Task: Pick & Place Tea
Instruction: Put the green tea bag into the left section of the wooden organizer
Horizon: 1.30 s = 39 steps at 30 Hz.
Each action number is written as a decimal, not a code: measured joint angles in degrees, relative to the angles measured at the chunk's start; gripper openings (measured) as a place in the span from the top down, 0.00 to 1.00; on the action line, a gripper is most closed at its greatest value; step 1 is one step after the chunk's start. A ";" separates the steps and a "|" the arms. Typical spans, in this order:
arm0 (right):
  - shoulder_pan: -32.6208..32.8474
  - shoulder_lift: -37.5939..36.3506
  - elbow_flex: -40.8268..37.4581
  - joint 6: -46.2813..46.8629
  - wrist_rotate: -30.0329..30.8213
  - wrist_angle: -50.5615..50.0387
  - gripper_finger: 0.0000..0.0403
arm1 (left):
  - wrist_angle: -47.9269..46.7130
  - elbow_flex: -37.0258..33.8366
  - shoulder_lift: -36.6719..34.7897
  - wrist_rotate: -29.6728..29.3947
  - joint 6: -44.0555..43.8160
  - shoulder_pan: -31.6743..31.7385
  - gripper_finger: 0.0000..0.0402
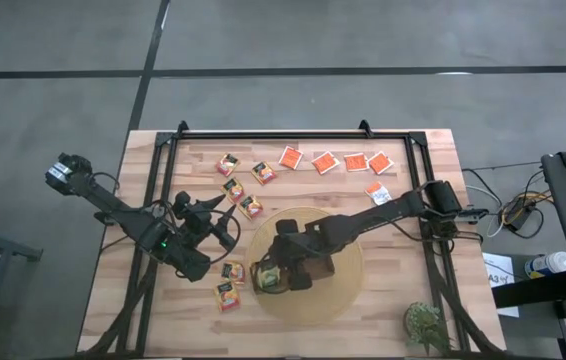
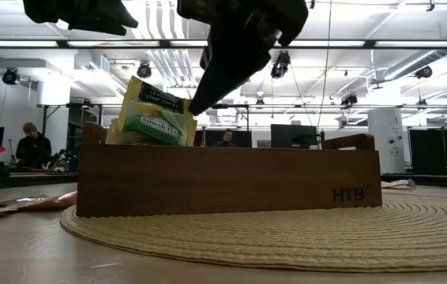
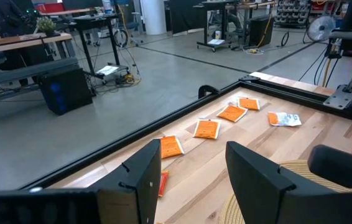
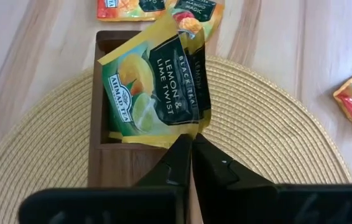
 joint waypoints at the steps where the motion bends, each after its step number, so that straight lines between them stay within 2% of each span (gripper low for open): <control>1: 0.11 0.00 0.00 -0.20 -0.02 -0.01 0.96 | 0.00 0.00 0.00 0.00 0.00 0.00 0.57; 12: 0.53 -0.41 -0.07 -1.13 0.21 -0.25 0.78 | 0.00 0.00 0.00 0.02 0.02 0.00 0.57; 18: 0.42 -3.26 0.66 0.30 0.53 -2.03 0.74 | -0.02 0.00 0.00 0.51 0.04 0.00 0.57; 22: 0.60 -5.36 0.59 1.68 4.02 -1.59 0.76 | 0.00 0.00 0.00 0.84 0.13 0.00 0.57; 24: 1.12 -5.68 0.59 -0.79 3.58 -1.49 0.79 | -0.02 0.00 0.00 1.00 0.15 0.00 0.57; 31: 4.29 -2.07 0.34 -10.27 -7.88 0.75 0.96 | 0.00 0.07 0.00 0.96 0.17 0.00 0.57; 39: 4.75 2.68 3.69 -13.23 -8.63 2.04 0.98 | 0.11 0.06 0.00 0.95 0.20 0.00 0.57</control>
